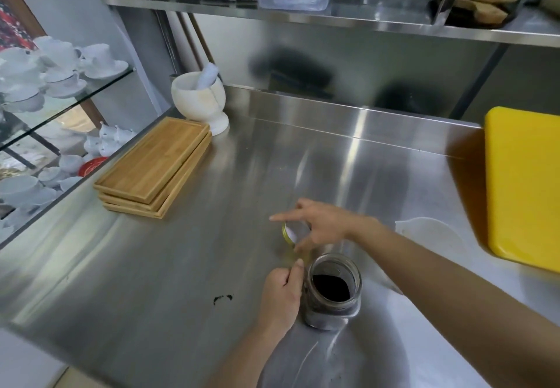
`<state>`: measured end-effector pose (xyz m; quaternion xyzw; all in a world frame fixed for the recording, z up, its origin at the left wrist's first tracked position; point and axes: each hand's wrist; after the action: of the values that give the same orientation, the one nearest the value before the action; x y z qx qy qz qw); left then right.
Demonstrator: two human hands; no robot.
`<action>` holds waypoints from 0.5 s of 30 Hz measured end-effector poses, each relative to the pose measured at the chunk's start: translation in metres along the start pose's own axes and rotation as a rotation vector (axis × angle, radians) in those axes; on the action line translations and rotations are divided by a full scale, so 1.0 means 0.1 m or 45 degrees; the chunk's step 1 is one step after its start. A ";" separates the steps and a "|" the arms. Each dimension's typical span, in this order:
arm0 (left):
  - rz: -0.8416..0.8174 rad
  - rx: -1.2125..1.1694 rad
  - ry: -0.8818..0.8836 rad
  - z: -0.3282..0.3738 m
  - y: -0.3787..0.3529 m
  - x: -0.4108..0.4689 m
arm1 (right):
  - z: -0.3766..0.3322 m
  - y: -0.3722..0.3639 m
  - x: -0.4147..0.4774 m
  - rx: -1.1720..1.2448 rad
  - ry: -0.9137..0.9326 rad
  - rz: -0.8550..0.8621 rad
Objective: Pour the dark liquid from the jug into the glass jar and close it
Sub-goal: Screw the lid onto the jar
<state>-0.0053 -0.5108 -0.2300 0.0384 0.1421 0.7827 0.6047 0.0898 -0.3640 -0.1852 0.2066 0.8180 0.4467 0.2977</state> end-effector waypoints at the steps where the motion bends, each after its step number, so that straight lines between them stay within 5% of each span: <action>1: -0.005 0.006 -0.001 -0.01 0.00 0.00 | 0.00 0.07 -0.08 0.094 -0.007 0.052; 11: -0.024 0.015 -0.030 -0.03 0.00 -0.01 | -0.18 0.32 -0.94 1.013 0.031 0.443; 15: -0.039 0.013 -0.050 -0.02 0.00 0.00 | -0.24 0.17 -1.13 1.134 0.048 0.489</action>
<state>-0.0060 -0.5110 -0.2323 0.0547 0.1349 0.7718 0.6190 0.1580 -0.4384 -0.1261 0.4529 0.8821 0.1036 0.0776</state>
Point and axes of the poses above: each hand's wrist, its own x-axis towards the middle knuckle, its own y-axis out of the back of the hand, z = x × y, and after that the axes turned 2 degrees about -y, right-handed
